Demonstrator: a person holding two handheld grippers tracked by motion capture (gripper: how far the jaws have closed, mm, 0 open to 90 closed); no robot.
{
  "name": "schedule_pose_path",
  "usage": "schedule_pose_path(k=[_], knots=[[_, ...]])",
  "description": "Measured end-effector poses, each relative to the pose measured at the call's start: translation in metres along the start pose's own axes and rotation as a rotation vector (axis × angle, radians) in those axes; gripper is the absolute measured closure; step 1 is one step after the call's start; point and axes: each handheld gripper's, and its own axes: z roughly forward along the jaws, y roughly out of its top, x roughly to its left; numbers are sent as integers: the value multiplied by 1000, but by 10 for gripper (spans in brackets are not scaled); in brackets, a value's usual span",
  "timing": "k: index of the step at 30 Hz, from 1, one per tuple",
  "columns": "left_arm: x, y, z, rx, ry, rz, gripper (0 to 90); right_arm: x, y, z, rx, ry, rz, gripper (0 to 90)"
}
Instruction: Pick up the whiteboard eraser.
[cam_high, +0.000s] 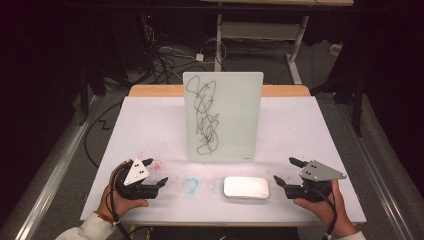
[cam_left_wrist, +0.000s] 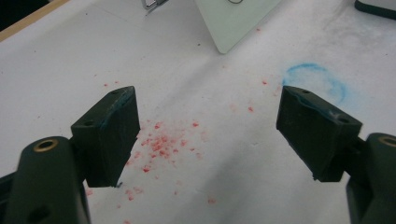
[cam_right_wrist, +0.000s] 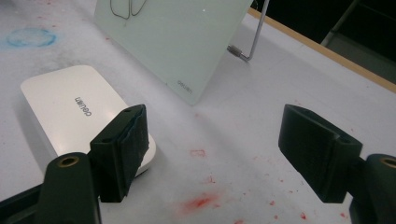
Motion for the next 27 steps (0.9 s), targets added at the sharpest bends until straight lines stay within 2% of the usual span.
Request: schedule_pose_path(k=[2, 3, 6, 7, 12, 13, 15, 16, 17, 18, 20, 21, 22, 23, 24, 27], knots=[[-1, 0, 0, 2, -10, -7, 206, 0, -2, 2, 16, 9, 2, 244], [-2, 1, 0, -4, -5, 7, 206, 0, -2, 2, 20, 17, 2, 243], [-3, 0, -1, 0, -14, 4, 206, 0, 0, 3, 34, 43, -4, 237], [-2, 0, -1, -2, -8, 15, 206, 0, 1, 3, 38, 57, -9, 237], [-3, -2, -1, 13, -8, 2, 205, -2, 6, 7, 50, 108, -21, 229], [-3, -2, -3, 6, -2, 13, 205, -1, 10, 10, 60, 131, -36, 228], [-4, -2, -3, 9, -8, 3, 205, 1, 14, 14, 79, 166, -50, 236], [-5, -3, -3, 8, -9, 4, 205, 1, 14, 14, 79, 166, -50, 236], [-4, -3, -3, 8, 3, 17, 206, 4, 19, 18, 106, 211, -60, 236], [-5, -4, -3, 20, 5, 7, 206, 5, 21, 21, 117, 229, -67, 242], [-4, -5, -5, 16, 14, 9, 206, 7, 23, 24, 127, 241, -83, 247], [-4, -5, -5, 20, 12, -4, 205, 8, 24, 26, 134, 256, -99, 247], [-4, -5, -6, 13, 18, 7, 199, 11, 27, 31, 140, 283, -111, 243], [-5, -5, -6, 18, 13, -4, 198, 13, 28, 34, 147, 296, -114, 237], [-5, -5, -6, 16, 19, 8, 198, 15, 29, 36, 153, 311, -120, 237], [-6, -7, -6, 26, 19, 10, 198, 21, 31, 45, 179, 350, -148, 236]])
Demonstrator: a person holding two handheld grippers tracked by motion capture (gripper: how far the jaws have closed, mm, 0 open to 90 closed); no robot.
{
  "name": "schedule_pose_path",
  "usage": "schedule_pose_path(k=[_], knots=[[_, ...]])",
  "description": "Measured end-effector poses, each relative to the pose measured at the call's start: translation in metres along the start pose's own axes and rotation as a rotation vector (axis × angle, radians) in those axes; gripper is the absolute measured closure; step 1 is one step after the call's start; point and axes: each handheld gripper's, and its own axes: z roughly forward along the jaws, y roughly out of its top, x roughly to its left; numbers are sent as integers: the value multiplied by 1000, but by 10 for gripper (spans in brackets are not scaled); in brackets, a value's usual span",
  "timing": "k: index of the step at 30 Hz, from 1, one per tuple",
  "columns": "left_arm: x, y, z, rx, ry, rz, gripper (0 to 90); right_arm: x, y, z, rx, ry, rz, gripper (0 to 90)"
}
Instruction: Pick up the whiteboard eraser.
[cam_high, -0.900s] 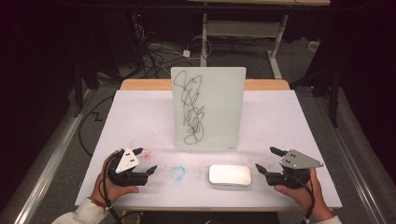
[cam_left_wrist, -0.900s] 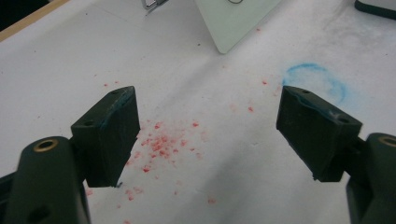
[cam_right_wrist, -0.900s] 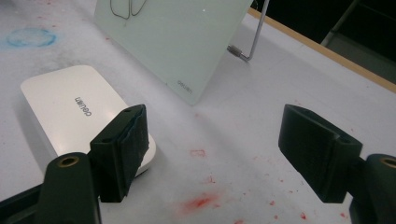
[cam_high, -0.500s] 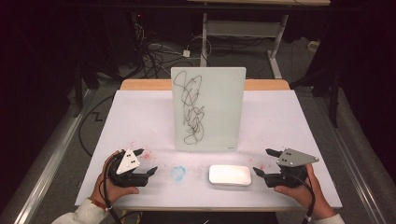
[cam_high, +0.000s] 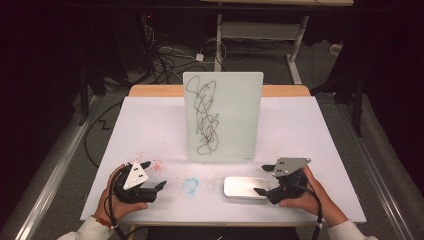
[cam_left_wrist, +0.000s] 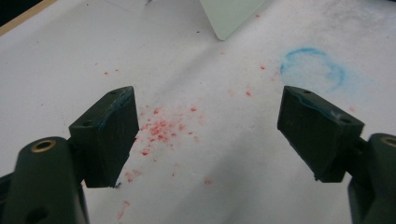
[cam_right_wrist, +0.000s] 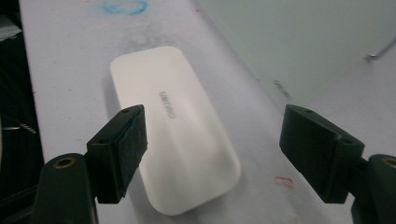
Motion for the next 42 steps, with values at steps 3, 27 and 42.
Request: schedule_pose_path(k=[3, 27, 42], knots=[[-2, -1, -1, 9, -12, -9, 198, 0, 4, 9, 29, 44, -31, 236], [-4, -7, -5, 43, -22, -5, 197, 3, 27, 54, 219, 188, -164, 269], [-4, -7, -5, 33, -17, 5, 197, 4, 28, 45, 169, 152, -184, 307]])
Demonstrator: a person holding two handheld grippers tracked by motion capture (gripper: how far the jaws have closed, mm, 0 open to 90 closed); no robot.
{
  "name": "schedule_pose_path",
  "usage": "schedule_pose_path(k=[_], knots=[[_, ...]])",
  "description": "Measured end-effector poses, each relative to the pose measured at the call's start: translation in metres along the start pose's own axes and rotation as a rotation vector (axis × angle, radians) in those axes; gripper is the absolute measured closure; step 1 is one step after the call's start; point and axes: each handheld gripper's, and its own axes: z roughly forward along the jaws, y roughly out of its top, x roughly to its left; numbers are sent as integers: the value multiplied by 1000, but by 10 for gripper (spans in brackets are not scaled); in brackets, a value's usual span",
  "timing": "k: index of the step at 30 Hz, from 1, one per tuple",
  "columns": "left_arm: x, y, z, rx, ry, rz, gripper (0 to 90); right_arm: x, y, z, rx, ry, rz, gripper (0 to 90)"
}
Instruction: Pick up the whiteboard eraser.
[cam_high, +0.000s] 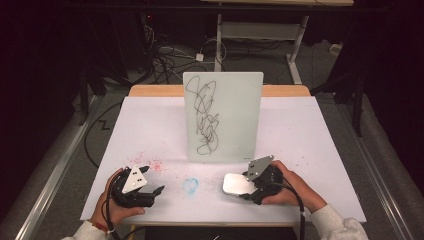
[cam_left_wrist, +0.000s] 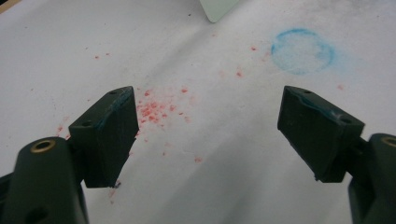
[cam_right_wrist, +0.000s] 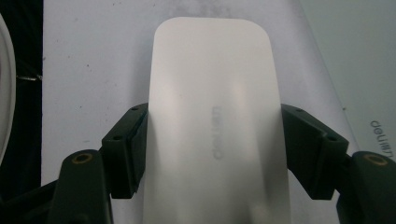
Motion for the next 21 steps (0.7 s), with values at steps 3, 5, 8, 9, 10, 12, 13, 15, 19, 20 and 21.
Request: schedule_pose_path(k=[3, 5, 8, 9, 10, 12, 13, 15, 19, 20, 21], knots=[[0, 0, -1, 0, -4, -9, 197, 0, 0, -4, -30, -27, 16, 307], [0, 0, -1, -8, -3, -8, 197, 0, 0, -7, -50, -49, 21, 307], [0, 1, -2, -24, 5, 3, 197, 0, -1, -12, -78, -92, 34, 308], [0, 1, -2, -27, 5, 3, 197, 0, -1, -12, -78, -92, 34, 308], [1, 1, -2, -29, 5, 2, 197, 0, -1, -15, -95, -108, 44, 308], [1, 1, -1, -24, 3, -7, 197, 0, -1, -16, -101, -114, 50, 308], [2, 2, 0, -30, 7, 3, 196, -1, -1, -19, -110, -123, 44, 308], [2, 2, 1, -25, 3, -8, 197, -1, -1, -20, -118, -133, 55, 308], [2, 1, 1, -24, 0, -8, 197, -3, -2, -22, -135, -149, 68, 308], [2, 1, 1, -24, 1, -8, 197, -3, -2, -22, -135, -149, 68, 308], [2, 1, 1, -25, -1, -7, 197, -3, -2, -23, -139, -154, 68, 308]])
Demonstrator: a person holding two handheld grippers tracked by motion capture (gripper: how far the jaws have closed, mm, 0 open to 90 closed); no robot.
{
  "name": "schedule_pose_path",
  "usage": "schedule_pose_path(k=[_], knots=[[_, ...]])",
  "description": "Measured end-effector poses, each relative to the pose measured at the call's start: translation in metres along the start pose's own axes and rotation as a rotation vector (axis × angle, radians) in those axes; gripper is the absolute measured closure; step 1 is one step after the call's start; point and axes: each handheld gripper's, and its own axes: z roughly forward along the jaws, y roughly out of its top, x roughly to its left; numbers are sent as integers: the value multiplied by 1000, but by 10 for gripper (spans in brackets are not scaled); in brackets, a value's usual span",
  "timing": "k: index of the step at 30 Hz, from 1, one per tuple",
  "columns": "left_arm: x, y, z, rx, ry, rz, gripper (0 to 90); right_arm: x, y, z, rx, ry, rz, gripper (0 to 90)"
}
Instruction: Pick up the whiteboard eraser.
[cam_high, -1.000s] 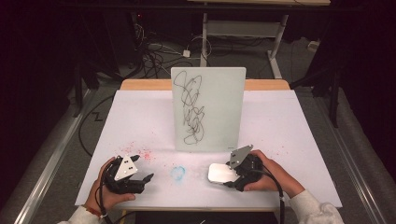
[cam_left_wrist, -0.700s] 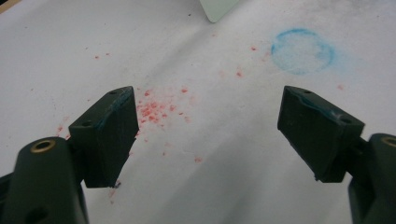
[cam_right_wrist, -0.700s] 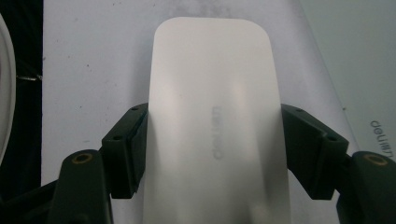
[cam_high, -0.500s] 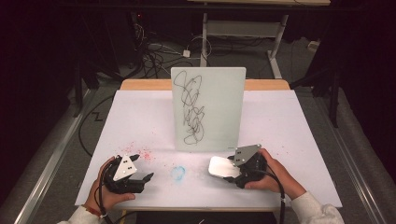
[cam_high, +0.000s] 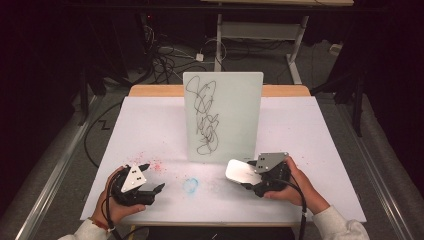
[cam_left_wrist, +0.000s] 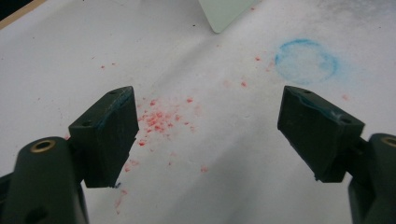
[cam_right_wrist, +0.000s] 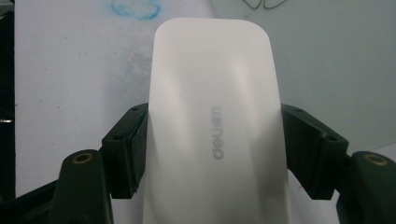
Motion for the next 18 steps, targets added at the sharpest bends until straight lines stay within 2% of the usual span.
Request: schedule_pose_path(k=[1, 4, 6, 10, 15, 16, 18], knots=[[0, 0, 0, -7, 5, 10, 197, 0, 0, -2, -12, -14, 11, 308], [0, 0, 1, 1, -5, -1, 197, 0, 0, -3, -22, -21, 14, 308], [0, 1, 1, -2, -3, 14, 197, 0, 1, -4, -32, -24, 10, 308], [0, 0, 1, -3, -11, 4, 196, 1, 3, -5, -65, -39, 16, 308], [0, 0, 0, -2, -10, 5, 197, 3, 6, -6, -76, -76, 20, 308], [0, 0, 0, -8, -5, 16, 197, 3, 6, -7, -79, -86, 20, 308], [0, 0, 0, -9, -5, 15, 196, 3, 7, -9, -99, -110, 23, 308]])
